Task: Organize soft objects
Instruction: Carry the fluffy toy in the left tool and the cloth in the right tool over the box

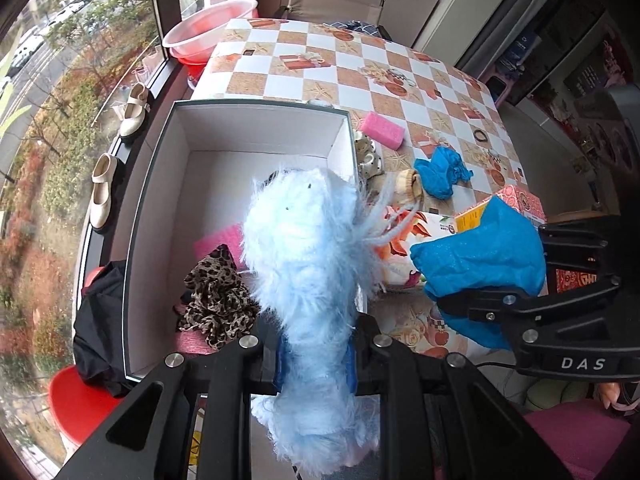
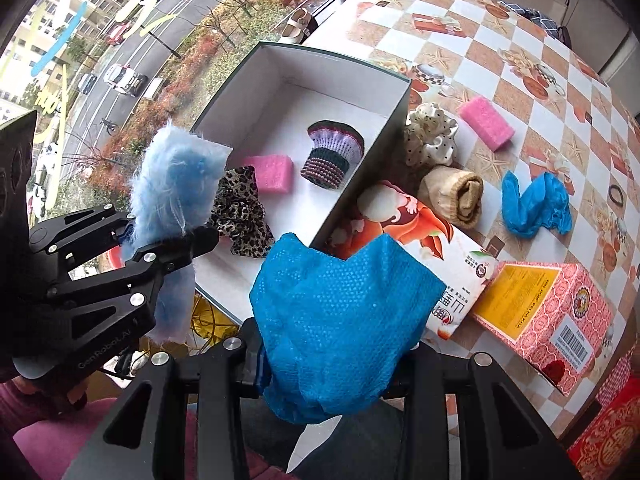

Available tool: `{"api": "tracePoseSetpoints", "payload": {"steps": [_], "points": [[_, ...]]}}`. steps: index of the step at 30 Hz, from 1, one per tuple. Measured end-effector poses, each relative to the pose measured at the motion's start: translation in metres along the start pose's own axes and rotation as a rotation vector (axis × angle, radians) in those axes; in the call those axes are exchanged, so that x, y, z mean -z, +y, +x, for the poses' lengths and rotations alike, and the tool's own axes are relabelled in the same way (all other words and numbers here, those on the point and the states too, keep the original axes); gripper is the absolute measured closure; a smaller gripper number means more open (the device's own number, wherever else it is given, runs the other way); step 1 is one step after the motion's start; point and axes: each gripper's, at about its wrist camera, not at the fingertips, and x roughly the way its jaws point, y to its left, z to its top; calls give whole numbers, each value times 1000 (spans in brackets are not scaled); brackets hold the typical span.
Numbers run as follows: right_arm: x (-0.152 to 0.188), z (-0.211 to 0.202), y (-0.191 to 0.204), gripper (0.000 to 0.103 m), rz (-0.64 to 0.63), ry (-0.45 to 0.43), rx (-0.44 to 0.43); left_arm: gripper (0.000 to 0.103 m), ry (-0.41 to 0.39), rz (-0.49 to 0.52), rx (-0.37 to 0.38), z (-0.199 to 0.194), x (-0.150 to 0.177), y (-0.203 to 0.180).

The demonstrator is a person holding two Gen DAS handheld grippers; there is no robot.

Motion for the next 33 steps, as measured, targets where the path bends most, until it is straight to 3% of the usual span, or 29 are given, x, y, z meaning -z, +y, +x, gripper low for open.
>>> {"api": "tracePoseSetpoints", "payload": {"steps": [16, 33], "points": [[-39, 3, 31, 65, -107, -4, -7, 79, -13, -68, -35, -3, 0, 21], [-50, 8, 33, 65, -126, 5, -19, 79, -4, -94, -47, 1, -3, 25]]}}
